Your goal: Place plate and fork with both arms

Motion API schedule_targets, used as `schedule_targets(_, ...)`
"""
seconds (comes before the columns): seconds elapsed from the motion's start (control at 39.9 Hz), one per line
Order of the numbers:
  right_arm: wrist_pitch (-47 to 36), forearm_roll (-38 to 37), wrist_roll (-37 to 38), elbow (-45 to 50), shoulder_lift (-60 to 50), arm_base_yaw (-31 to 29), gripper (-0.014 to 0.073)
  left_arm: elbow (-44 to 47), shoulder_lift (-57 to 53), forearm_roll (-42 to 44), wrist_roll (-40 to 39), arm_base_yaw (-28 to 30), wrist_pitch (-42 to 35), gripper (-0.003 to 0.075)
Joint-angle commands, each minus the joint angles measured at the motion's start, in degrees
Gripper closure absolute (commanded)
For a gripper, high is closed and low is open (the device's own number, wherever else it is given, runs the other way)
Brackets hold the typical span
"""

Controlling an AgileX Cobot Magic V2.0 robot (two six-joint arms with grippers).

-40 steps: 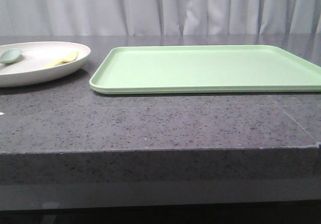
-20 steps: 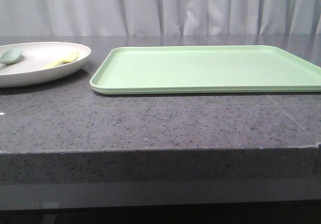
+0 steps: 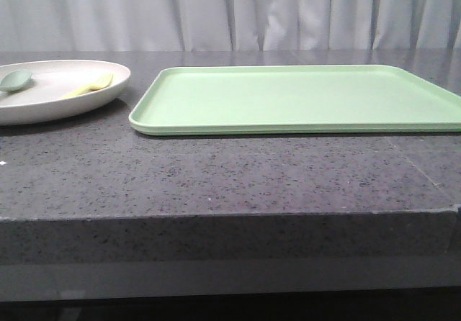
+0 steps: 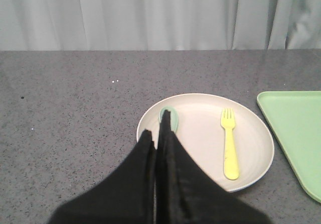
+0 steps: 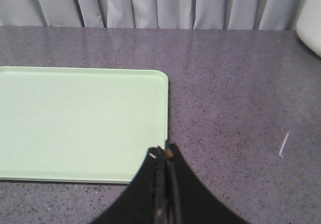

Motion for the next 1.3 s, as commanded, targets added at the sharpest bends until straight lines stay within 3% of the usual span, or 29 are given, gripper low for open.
schedule_targets(0.0,-4.9,-0.5,-0.4,-2.1,0.7,-0.4,0.0661,-1.9,1.6,-0.7,-0.5,-0.2,-4.3,0.0738)
schedule_targets(0.2,-5.7,-0.5,-0.4,-2.1,0.7,-0.4,0.0661,-1.9,2.1,-0.7,-0.5,-0.2,-4.4,0.0738)
schedule_targets(0.28,-5.7,-0.5,-0.4,-2.1,0.7,-0.4,0.0618,-1.9,2.1,-0.7,-0.5,-0.2,-5.6,0.0710)
schedule_targets(0.35,-5.7,-0.5,-0.4,-2.1,0.7,-0.4,0.0472,-1.9,2.1,-0.7,-0.5,-0.2,-6.8,0.0594)
schedule_targets(0.53,-5.7,-2.5,-0.4,-2.1,0.7,-0.4,0.0119,-1.9,2.1,-0.3,0.0,-0.2,-7.3,0.0132)
schedule_targets(0.6,-5.7,-2.5,-0.4,-2.1,0.7,-0.4,0.0067,-1.9,2.1,-0.3,0.0,-0.2,-7.3,0.0015)
schedule_targets(0.95,-5.8,-2.0,-0.4,-2.1,0.6,-0.4,0.0067,-1.9,2.1,-2.7,0.0,-0.2,-8.3,0.0146)
schedule_targets(1.28,-5.7,-2.0,-0.4,-2.1,0.6,-0.4,0.0067,-3.3,6.7,-3.4,0.0,-0.2,-5.1,0.0193)
